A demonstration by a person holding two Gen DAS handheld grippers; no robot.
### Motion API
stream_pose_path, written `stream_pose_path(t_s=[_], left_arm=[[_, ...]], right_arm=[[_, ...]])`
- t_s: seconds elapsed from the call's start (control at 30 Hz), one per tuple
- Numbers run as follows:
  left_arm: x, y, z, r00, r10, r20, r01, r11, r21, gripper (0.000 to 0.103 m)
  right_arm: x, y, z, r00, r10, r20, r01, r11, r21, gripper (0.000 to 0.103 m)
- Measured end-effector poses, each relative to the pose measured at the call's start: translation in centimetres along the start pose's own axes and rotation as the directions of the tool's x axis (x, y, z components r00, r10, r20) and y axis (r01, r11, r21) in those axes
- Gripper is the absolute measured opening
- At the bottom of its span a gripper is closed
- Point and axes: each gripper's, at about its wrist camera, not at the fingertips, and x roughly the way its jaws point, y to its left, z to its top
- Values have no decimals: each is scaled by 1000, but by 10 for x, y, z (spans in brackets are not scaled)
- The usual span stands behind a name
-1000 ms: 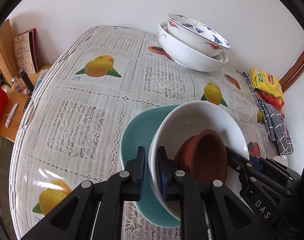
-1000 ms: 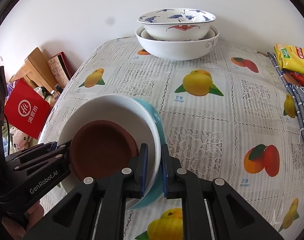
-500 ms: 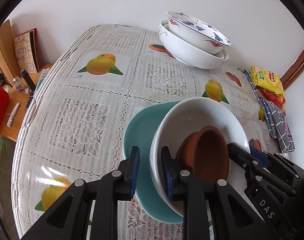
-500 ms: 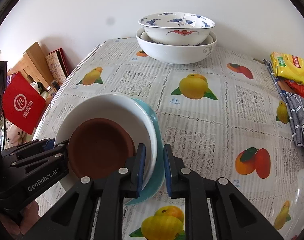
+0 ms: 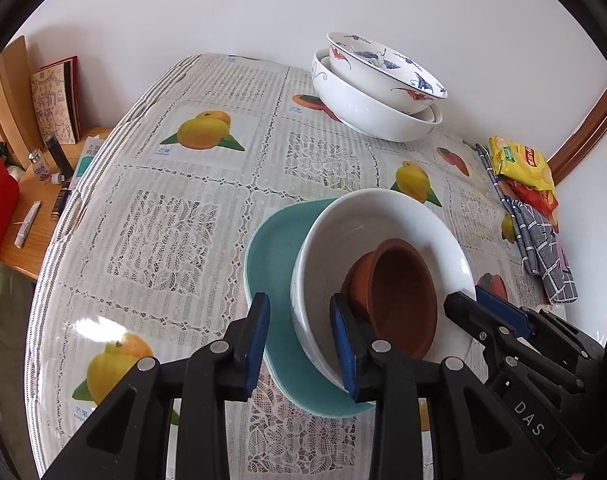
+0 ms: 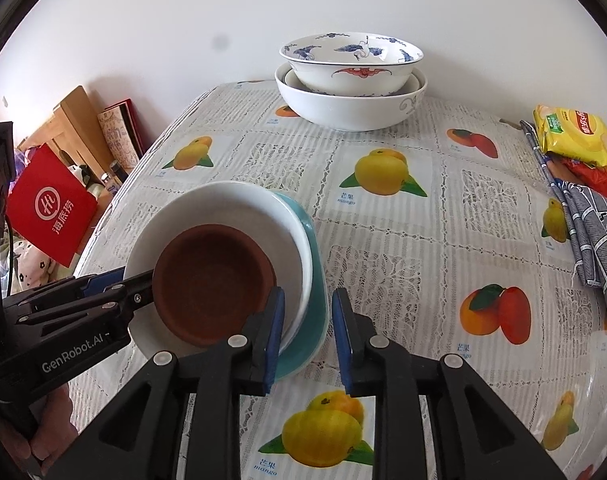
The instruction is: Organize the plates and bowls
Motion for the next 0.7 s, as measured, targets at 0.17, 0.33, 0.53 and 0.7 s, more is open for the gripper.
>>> stream_pose_path(t_s=[0.17,0.33,0.53,0.7], left_arm=[[-15,-2,-7,1000,4,22,-4,1000,4,43],[-29,-6,-19,999,15,47,-16,1000,14,45],[-48,-26,-34,996,-13,88,9,999,47,46],[-68,-53,-49,990,-32,135,19,996,91,53]], right_arm=[[-14,-2,-9,1000,4,22,-4,1000,9,33],[-32,-6,-20,999,-16,40,16,1000,8,36],[-66,-19,-42,989,-104,107,106,994,-8,47],[-97,-41,-58,980,-152,128,147,988,48,52]])
